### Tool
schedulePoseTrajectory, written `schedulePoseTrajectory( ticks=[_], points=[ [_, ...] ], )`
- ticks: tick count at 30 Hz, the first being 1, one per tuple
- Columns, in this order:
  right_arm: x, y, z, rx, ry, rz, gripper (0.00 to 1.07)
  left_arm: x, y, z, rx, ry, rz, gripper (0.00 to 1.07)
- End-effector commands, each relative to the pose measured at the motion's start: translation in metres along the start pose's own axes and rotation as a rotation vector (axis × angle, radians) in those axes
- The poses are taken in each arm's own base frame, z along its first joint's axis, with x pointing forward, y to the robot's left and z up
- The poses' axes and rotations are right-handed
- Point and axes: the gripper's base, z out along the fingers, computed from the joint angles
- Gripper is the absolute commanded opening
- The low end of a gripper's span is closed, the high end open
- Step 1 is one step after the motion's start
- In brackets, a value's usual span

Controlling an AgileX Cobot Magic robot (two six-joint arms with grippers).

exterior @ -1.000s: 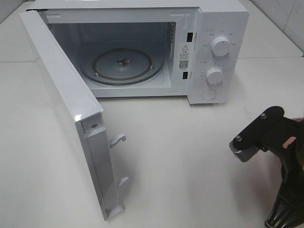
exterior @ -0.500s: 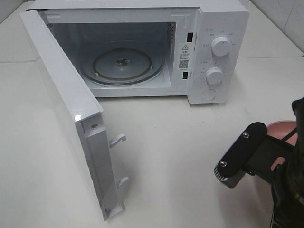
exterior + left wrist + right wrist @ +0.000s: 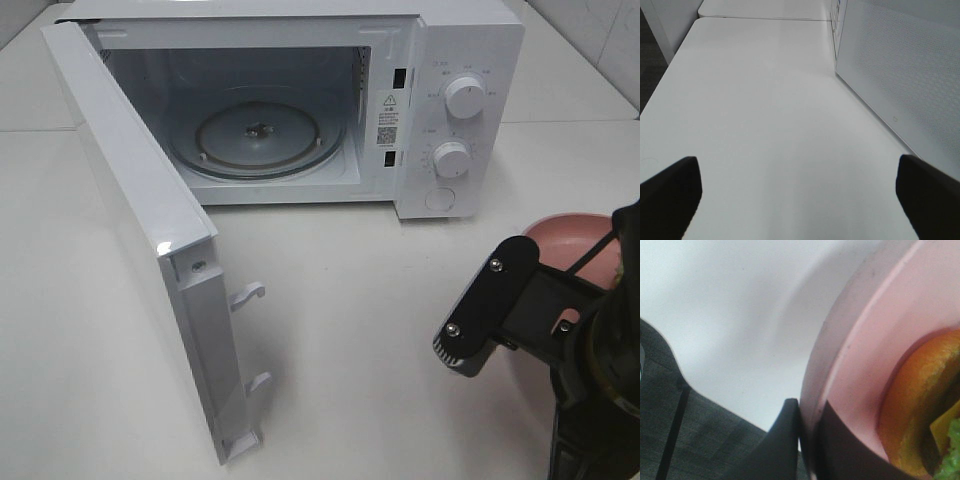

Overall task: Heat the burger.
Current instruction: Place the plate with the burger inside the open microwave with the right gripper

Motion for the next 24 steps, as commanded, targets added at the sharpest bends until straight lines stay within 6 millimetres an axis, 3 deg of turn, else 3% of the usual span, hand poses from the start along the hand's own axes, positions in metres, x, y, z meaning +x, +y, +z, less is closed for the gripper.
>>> schedulePoseTrajectory(
  ticks=[1,12,24],
  points=[
    [-0.001,-0.006,0.000,0.070,-0.020,-0.062,0.00,0.000,0.000,-0.002,0.002,-0.029,0.004,0.98],
    [-0.005,-0.008,0.000,0.096,-0.059,-0.165,0.00,0.000,0.000,-0.002,0.002,-0.029,0.004,0.98],
    [-0.014,-0.007,-0.001,0.107,-0.145,-0.394,0.00,0.000,0.000,-0.002,0.002,-0.029,0.004,0.98]
  ],
)
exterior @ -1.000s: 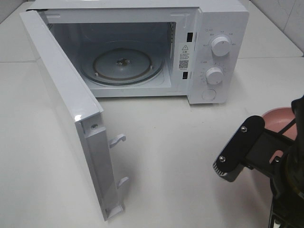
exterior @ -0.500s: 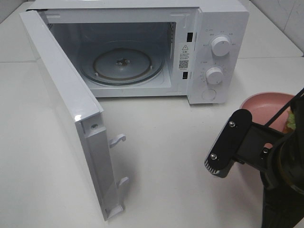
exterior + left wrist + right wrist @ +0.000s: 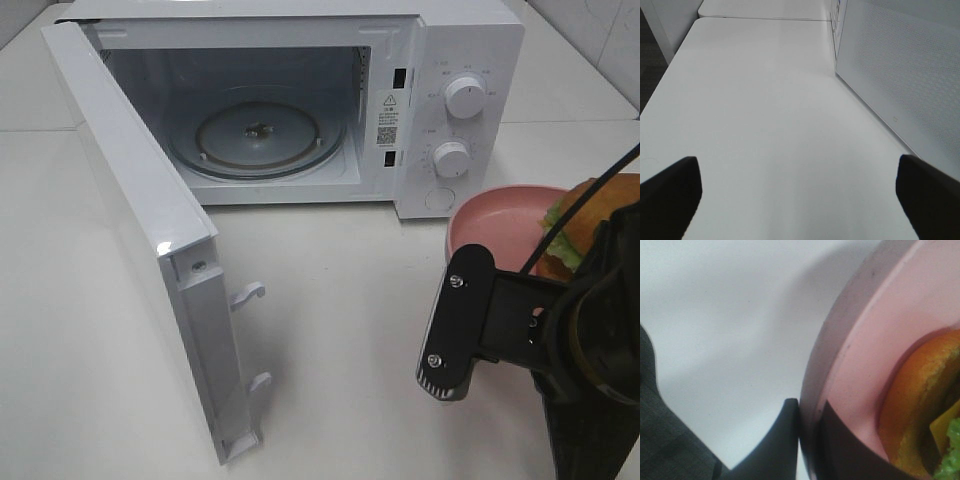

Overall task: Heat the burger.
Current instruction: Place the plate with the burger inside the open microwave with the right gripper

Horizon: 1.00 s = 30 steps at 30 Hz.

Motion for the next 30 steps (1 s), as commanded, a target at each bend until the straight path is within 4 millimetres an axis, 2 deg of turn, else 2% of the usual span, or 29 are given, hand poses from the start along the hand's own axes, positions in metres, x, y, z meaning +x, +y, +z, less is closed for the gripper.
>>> schedulePoseTrajectory(
  ticks=[1,14,30],
  points=[
    [-0.002,-0.006,-0.001,0.068,-0.026,-0.126,0.00,0.000,0.000,-0.002,0.002,-0.029,0.004,0.98],
    [-0.014,-0.001,-0.002,0.044,-0.161,-0.385,0.00,0.000,0.000,-0.002,0.002,-0.029,0.004,0.98],
    [-0.021,0.001,-0.002,0.055,-0.244,-0.650,0.00,0.000,0.000,-0.002,0.002,-0.029,0.004,0.98]
  ],
)
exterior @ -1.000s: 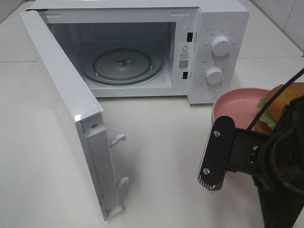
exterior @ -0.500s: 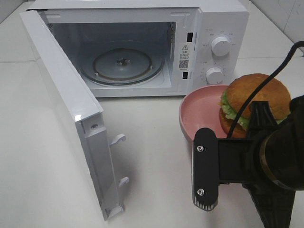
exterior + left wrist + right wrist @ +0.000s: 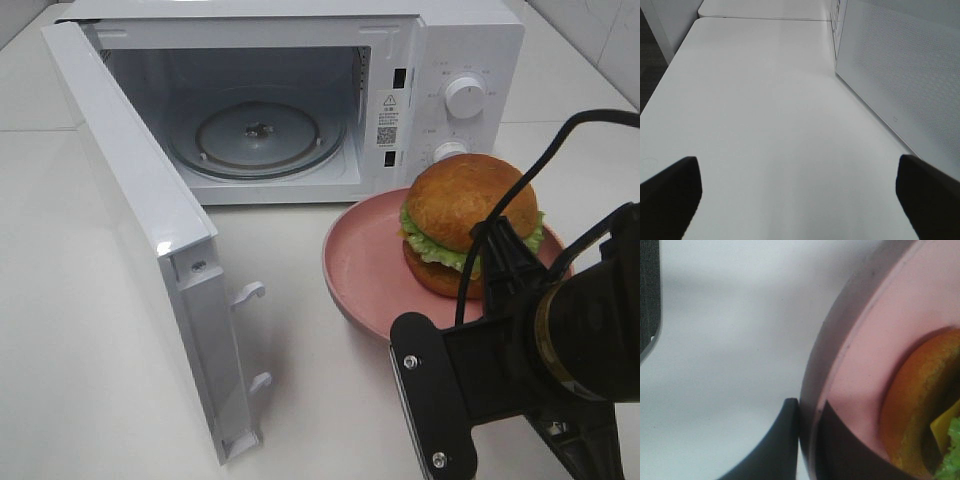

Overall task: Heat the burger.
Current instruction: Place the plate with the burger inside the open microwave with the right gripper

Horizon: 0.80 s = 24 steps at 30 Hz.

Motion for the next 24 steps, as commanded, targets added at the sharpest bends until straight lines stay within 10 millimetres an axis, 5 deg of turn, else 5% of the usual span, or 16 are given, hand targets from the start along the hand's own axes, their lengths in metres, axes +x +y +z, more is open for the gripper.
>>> schedulePoseTrajectory(
  ticks=[1,24],
  points=[
    [-0.002,-0.005,-0.001,0.044,-0.027,-0.079,0.00,0.000,0.000,-0.002,0.002,-0.029,0.004,0.98],
    [0.021,-0.038,0.017,0.108,-0.197,-0.287,0.00,0.000,0.000,-0.002,0.002,-0.029,0.004,0.98]
  ],
)
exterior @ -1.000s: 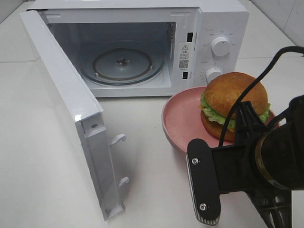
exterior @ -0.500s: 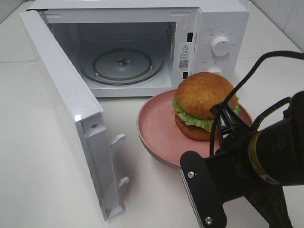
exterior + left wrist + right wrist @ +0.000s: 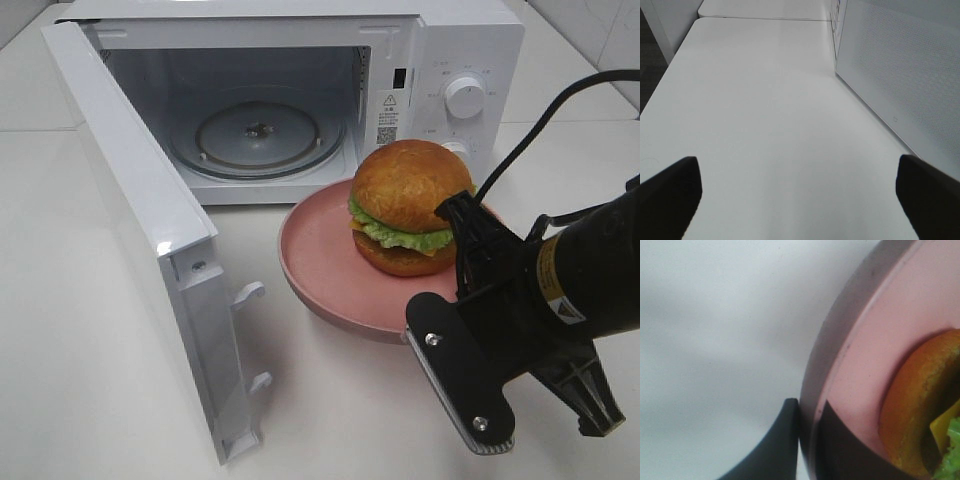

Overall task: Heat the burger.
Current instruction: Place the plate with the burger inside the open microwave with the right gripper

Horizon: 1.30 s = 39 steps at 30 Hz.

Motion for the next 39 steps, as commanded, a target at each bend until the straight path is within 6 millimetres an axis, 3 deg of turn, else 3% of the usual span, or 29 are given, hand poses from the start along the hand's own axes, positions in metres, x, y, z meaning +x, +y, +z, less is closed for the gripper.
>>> schedulePoseTrajectory(
  ticks=[1,19,39],
  points=[
    [0.005,-0.008,0.000,0.059,-0.043,-0.073,0.00,0.000,0.000,-0.002,0.002,-0.029,0.004,0.98],
    [0.035,-0.017,0.005,0.108,-0.097,-0.064,0.00,0.000,0.000,-0.002,0.002,-0.029,0.004,0.98],
    [0.036,-0.027,0.004,0.207,-0.109,-0.085,0.00,0.000,0.000,-0.002,0.002,-0.029,0.004,0.98]
  ],
)
